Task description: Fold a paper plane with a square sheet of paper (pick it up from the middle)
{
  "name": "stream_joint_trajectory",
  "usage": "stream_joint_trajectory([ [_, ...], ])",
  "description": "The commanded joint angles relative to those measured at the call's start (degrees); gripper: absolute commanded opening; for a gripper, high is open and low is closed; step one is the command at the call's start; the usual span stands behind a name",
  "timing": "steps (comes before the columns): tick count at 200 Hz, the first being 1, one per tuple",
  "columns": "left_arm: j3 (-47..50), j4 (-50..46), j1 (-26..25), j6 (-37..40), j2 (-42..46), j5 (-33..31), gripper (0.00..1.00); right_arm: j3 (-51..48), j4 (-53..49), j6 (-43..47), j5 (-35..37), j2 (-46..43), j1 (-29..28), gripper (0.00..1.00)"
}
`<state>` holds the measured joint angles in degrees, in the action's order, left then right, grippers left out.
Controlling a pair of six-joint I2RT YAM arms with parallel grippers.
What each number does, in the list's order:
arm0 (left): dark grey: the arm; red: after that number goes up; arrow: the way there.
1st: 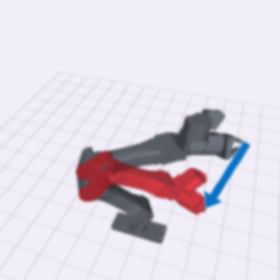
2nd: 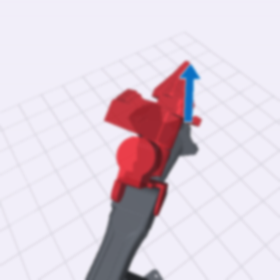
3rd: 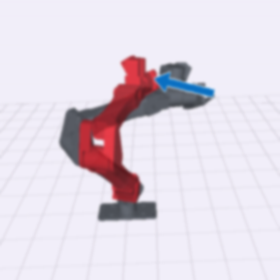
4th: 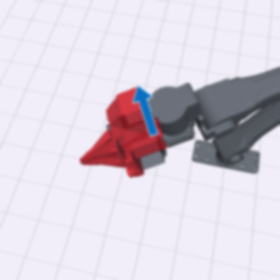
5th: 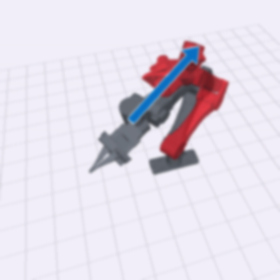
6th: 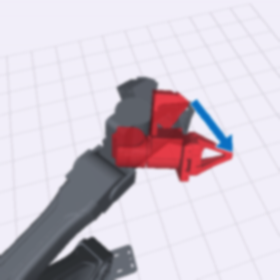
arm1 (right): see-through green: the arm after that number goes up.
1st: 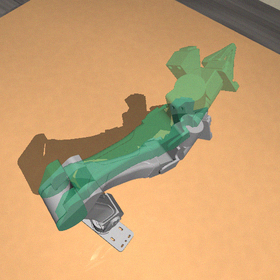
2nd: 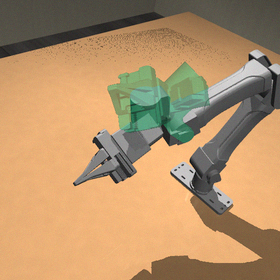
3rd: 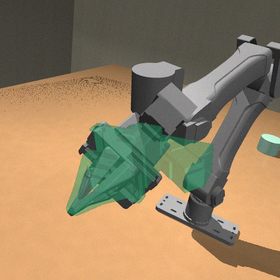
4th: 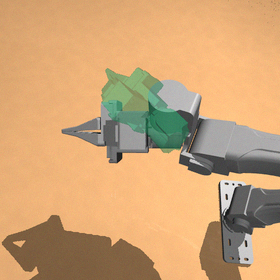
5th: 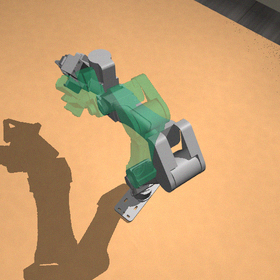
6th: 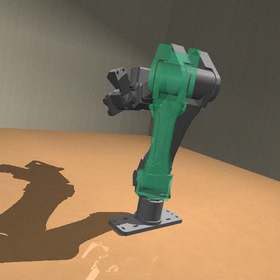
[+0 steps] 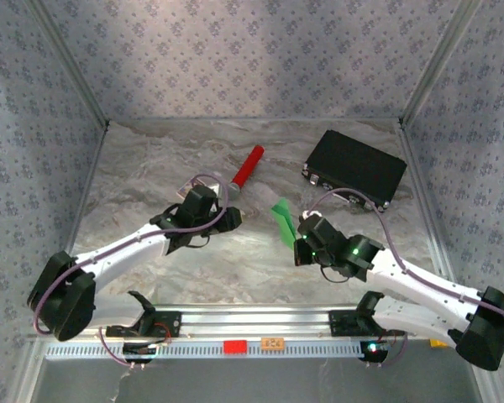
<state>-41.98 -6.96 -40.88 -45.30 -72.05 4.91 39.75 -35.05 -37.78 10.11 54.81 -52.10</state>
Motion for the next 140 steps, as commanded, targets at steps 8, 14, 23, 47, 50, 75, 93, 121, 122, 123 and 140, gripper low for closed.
stream_joint_trajectory([
  [8,1.7,-1.9,-0.1,-0.1,3.1,-4.2,0.48,4.3,-9.0,0.9,13.1,1.9,-3.2,0.01],
  [14,2.0,-2.1,0.0,-0.1,3.6,-4.6,0.48,4.6,-9.6,0.9,14.1,2.3,-3.7,0.01],
  [23,2.2,-2.5,0.0,-0.2,4.3,-5.3,0.48,5.1,-10.3,0.8,15.5,2.7,-4.6,0.01],
  [47,2.9,-3.1,0.2,-0.4,6.0,-6.8,0.51,6.3,-11.9,0.3,18.9,4.3,-6.2,0.01],
  [50,2.9,-3.2,0.2,-0.4,6.1,-6.9,0.51,6.4,-12.2,0.2,19.4,4.6,-6.4,0.01],
  [75,3.0,-4.1,0.5,-0.5,6.6,-7.2,0.52,7.8,-14.6,-0.1,22.4,6.4,-7.7,0.01],
  [93,3.2,-4.4,0.5,-0.8,6.9,-7.4,0.52,8.6,-15.6,-0.2,24.0,7.3,-8.5,0.01],
  [121,3.7,-4.7,0.8,-1.7,8.0,-8.7,0.54,9.1,-17.7,-0.9,26.2,8.6,-9.2,0.01],
  [122,3.7,-4.8,0.8,-1.7,8.0,-8.7,0.54,9.1,-17.8,-0.9,26.3,8.6,-9.2,0.01],
  [123,3.7,-4.8,0.8,-1.7,8.1,-8.8,0.54,9.2,-17.8,-0.9,26.4,8.7,-9.2,0.01],
  [140,3.8,-5.6,1.0,-1.8,8.6,-9.6,0.55,10.0,-19.8,-1.9,28.5,10.2,-10.0,0.01],
])
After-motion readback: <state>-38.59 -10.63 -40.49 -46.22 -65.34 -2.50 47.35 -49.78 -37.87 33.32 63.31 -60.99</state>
